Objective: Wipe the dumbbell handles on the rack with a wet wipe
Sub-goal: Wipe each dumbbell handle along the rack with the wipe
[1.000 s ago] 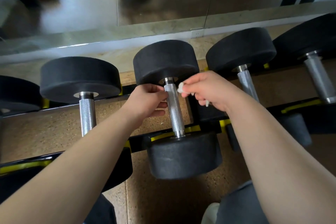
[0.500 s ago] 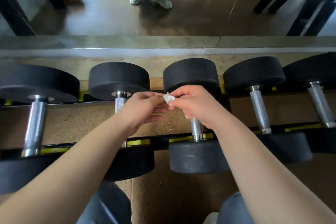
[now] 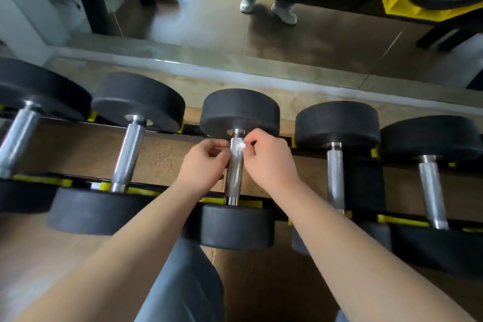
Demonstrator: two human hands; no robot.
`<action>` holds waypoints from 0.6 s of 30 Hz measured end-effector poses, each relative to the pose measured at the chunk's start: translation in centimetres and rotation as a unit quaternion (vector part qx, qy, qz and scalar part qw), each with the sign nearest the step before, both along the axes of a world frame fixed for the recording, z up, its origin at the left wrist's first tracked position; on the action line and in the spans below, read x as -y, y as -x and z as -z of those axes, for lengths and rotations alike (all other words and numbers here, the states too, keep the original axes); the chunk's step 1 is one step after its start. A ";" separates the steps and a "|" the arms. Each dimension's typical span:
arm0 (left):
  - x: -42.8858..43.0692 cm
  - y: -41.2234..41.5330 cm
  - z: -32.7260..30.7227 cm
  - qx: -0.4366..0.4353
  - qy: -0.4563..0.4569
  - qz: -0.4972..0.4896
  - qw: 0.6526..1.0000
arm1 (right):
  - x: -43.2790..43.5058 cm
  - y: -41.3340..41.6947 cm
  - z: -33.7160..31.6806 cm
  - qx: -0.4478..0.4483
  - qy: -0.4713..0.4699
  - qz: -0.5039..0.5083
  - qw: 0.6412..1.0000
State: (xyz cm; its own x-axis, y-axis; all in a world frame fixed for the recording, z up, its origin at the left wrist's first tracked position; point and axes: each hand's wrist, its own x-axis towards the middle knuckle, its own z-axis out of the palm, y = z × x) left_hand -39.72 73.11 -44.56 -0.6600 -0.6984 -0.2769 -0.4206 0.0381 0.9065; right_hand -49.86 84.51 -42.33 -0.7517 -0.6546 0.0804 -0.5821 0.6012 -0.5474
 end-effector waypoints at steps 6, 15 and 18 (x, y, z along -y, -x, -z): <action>0.2 0.1 0.1 0.001 0.032 0.029 0.999 | -1.6 -1.0 0.4 -0.046 0.022 -0.075 0.996; 0.1 -0.2 -0.1 -0.001 0.002 0.027 1.000 | -0.4 0.1 0.0 -0.060 0.051 -0.074 0.994; 0.1 -0.1 0.0 0.000 0.001 0.027 1.000 | -0.7 0.4 -0.7 -0.066 -0.004 -0.124 0.990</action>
